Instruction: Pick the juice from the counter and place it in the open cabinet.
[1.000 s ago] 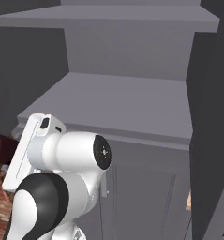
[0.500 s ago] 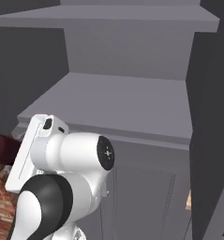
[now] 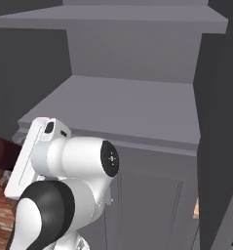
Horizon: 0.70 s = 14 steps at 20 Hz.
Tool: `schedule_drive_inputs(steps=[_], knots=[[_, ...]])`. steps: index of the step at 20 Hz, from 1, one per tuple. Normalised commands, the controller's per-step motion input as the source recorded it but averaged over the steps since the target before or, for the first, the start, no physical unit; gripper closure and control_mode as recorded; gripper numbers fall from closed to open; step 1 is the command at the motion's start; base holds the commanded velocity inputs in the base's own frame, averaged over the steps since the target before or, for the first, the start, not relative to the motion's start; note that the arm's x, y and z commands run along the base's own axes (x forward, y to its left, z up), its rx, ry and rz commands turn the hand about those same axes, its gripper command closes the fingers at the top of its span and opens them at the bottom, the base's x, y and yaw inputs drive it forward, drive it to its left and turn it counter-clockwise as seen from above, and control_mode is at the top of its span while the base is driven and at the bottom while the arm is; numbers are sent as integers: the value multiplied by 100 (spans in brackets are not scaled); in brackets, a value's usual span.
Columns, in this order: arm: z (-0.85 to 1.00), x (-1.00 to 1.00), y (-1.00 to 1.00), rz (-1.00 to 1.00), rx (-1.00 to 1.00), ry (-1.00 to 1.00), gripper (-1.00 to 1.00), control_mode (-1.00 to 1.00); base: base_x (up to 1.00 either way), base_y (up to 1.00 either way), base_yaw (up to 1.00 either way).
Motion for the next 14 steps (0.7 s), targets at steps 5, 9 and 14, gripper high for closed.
schedule_drive_inputs(steps=[5,9,14], knots=[[19,0,-12,0,0,0,100,-100,0,0,0],[23,0,-28,0,0,0,100,-100,0,0,0],[30,0,-15,-4,0,0,100,-100,0,0,0]])
